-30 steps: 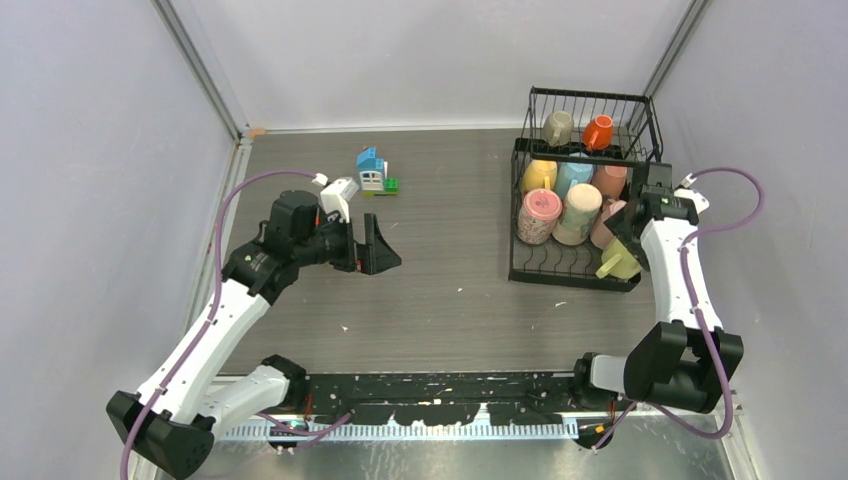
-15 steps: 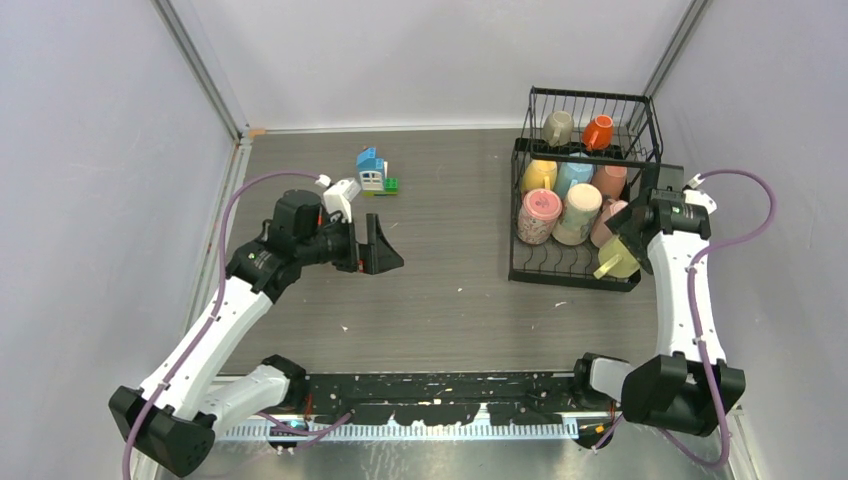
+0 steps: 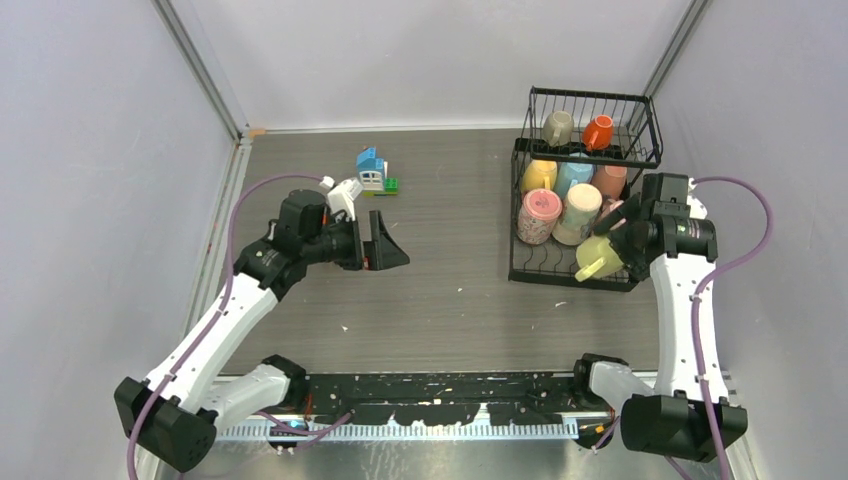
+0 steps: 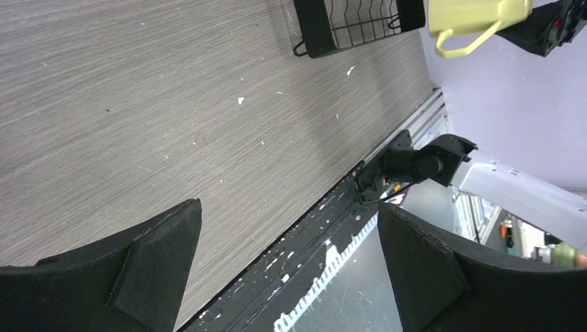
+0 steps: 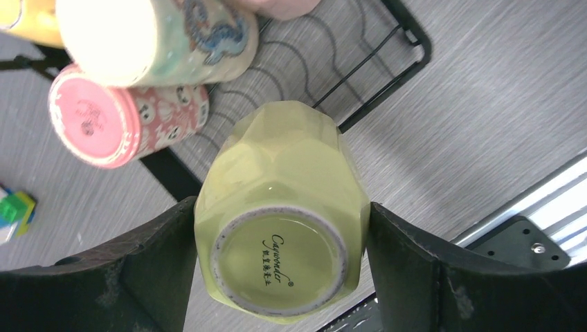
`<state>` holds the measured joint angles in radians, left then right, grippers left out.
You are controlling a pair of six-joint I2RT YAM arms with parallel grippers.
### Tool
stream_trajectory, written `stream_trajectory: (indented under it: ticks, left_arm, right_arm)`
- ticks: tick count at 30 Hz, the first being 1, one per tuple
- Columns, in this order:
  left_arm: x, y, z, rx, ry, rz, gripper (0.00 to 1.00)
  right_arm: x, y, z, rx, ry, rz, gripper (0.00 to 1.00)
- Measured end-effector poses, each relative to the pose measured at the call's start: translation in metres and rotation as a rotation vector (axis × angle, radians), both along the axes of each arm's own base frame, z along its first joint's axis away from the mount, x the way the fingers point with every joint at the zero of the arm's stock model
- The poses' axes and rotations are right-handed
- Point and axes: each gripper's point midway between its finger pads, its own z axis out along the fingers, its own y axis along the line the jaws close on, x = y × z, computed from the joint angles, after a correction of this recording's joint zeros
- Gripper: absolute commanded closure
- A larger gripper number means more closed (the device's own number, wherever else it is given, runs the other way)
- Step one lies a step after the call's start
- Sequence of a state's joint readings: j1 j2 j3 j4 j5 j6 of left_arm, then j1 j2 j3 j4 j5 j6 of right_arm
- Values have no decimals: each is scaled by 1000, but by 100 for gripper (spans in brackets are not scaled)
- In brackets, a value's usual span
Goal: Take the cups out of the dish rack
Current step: Unload the cup from the dish rack, then place the cup at the center of the board.
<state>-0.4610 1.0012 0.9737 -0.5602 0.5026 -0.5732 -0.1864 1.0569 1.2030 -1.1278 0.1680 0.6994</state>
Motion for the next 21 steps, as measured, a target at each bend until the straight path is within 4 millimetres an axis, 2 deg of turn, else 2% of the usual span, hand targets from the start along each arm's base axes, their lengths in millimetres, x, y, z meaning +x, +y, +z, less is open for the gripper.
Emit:
stream_trajectory:
  ticks: [5, 12, 21]
  left_arm:
    - [3, -6, -4, -36, 36, 11, 0]
    - [10, -14, -12, -87, 98, 50, 0]
    - [28, -28, -14, -186, 166, 114, 0]
  right_arm:
    - [2, 29, 6, 48, -35, 80, 89]
    - [11, 94, 13, 135, -89, 261, 89]
    - [38, 161, 15, 279, -134, 386, 89]
